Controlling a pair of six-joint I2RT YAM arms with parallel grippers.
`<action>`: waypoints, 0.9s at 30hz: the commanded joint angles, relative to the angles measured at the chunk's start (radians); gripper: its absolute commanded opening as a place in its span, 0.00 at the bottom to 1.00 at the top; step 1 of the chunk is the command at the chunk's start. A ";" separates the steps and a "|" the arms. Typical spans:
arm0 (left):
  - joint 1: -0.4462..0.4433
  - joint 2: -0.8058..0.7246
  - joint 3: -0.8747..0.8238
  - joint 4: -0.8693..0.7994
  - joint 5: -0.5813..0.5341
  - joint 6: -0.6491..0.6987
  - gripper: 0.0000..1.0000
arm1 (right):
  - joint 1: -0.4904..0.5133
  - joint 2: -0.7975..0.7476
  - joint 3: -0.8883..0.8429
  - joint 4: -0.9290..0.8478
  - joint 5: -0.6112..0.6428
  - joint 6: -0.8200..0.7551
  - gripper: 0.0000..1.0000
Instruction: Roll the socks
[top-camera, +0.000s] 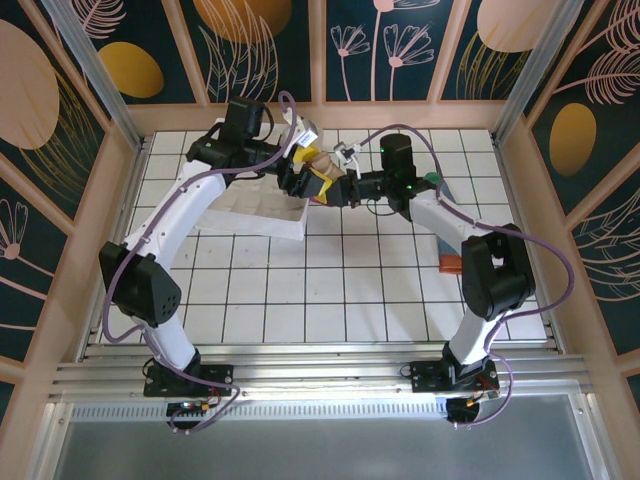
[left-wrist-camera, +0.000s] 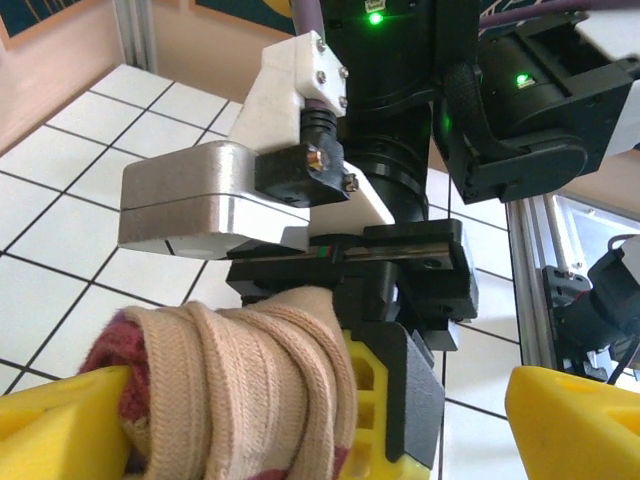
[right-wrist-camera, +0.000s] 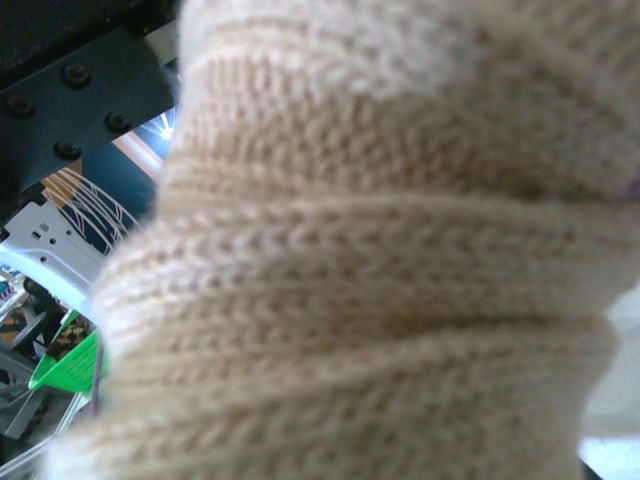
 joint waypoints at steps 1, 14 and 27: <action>-0.016 0.026 0.023 -0.040 -0.006 0.026 0.88 | 0.030 -0.043 0.039 -0.053 -0.055 -0.074 0.00; -0.014 0.023 0.028 -0.073 -0.205 0.000 0.99 | 0.032 -0.082 0.012 -0.068 -0.055 -0.093 0.00; -0.016 0.034 -0.005 -0.066 0.051 0.012 0.79 | 0.037 -0.086 0.018 -0.079 -0.096 -0.097 0.00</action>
